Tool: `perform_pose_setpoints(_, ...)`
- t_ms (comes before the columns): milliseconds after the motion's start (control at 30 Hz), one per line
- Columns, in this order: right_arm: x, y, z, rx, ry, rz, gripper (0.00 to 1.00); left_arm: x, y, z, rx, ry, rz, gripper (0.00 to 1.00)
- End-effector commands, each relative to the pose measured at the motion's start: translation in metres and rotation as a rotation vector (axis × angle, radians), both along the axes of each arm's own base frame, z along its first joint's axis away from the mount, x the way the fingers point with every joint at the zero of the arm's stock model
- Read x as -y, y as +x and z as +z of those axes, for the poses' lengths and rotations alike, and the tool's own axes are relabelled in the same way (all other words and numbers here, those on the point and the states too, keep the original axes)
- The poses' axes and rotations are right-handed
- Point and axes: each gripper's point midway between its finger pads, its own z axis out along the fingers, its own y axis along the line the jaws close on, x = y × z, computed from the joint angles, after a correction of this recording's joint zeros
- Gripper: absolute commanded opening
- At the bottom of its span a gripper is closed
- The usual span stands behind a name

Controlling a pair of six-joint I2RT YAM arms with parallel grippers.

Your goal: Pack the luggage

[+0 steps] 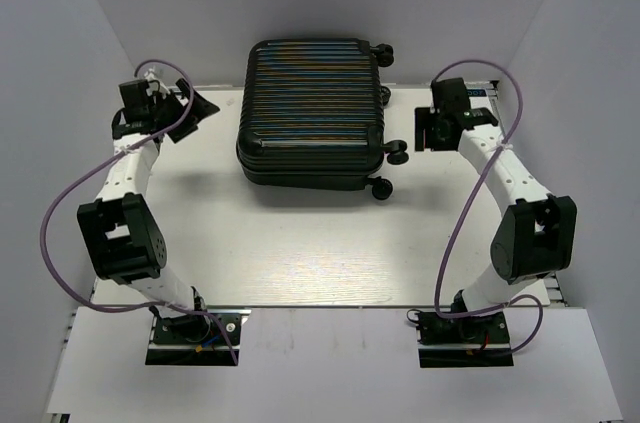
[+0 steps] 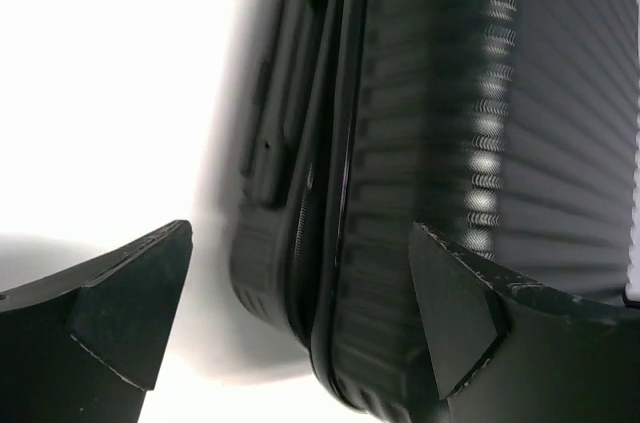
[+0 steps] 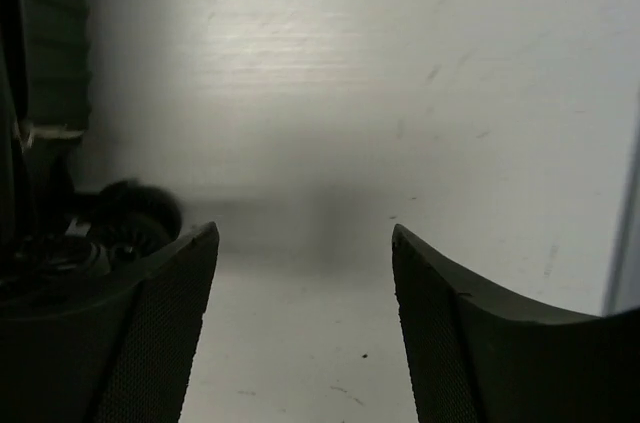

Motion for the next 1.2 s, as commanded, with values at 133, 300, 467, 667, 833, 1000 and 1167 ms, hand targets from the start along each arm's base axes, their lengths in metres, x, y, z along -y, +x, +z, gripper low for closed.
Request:
perform_pose_setpoints(133,-0.083,-0.011,-0.036,-0.073,0.276,0.387,0.74,-0.027,0.039,-0.06,-0.168,0.044,0.056,0.99)
perform_pose_setpoints(300,-0.141,-0.008,-0.012,-0.116,0.44,0.603,0.63,0.007,0.066,-0.118,-0.24,-0.059,-0.039,0.94)
perform_pose_setpoints(467,-0.184,-0.037,0.003,-0.08,0.457,0.842,0.58,0.056,0.084,-0.138,-0.246,-0.049,-0.163,0.9)
perform_pose_setpoints(667,-0.176,-0.067,0.001,-0.081,0.352,0.903,0.58,0.099,0.1,-0.14,-0.184,-0.09,-0.306,0.9)
perform_pose_setpoints(833,-0.184,-0.097,-0.011,-0.135,0.374,0.946,0.6,0.147,0.111,-0.133,-0.115,-0.139,-0.518,0.9)
perform_pose_setpoints(1000,-0.226,-0.117,-0.035,-0.235,0.404,1.049,0.57,0.207,0.11,-0.134,-0.01,-0.05,-0.693,0.9)
perform_pose_setpoints(1167,-0.276,-0.138,-0.028,-0.237,0.435,1.18,0.53,0.234,0.113,-0.141,0.021,-0.053,-0.709,0.93)
